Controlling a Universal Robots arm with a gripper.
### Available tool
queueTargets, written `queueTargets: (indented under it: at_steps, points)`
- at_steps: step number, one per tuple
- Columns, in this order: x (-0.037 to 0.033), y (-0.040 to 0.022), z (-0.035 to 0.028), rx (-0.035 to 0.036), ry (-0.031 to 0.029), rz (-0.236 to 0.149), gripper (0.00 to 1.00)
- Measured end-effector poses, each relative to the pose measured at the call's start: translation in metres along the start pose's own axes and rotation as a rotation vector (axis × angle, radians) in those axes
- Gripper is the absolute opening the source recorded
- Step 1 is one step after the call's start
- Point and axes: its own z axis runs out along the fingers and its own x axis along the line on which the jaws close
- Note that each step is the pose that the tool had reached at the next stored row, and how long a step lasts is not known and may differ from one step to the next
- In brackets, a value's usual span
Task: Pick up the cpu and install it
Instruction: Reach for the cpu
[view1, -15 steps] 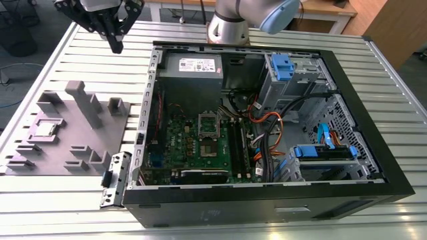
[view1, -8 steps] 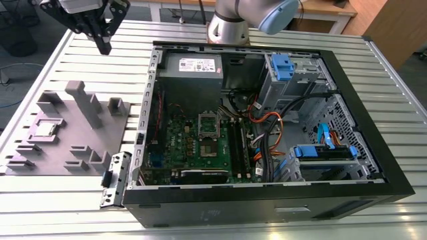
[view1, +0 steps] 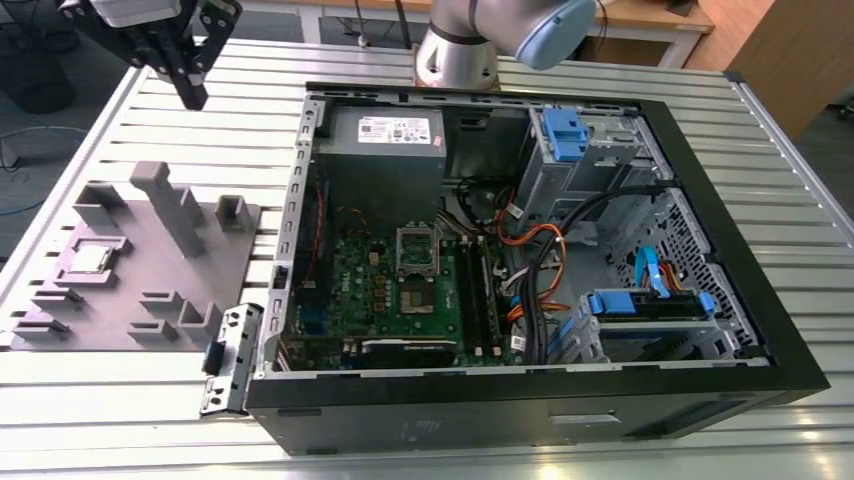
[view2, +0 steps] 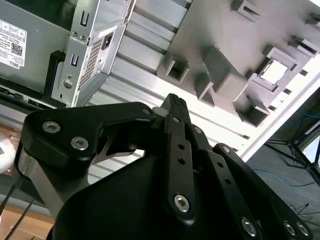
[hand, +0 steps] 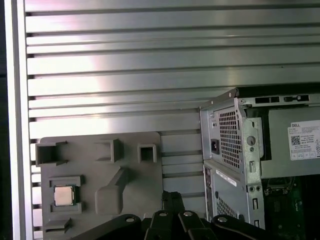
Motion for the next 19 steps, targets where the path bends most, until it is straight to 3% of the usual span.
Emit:
queueTargets:
  at_steps: [19]
  points:
    - [0.0282,-0.0021,-0.0003,0.0001,0.0001,0.000,0.11]
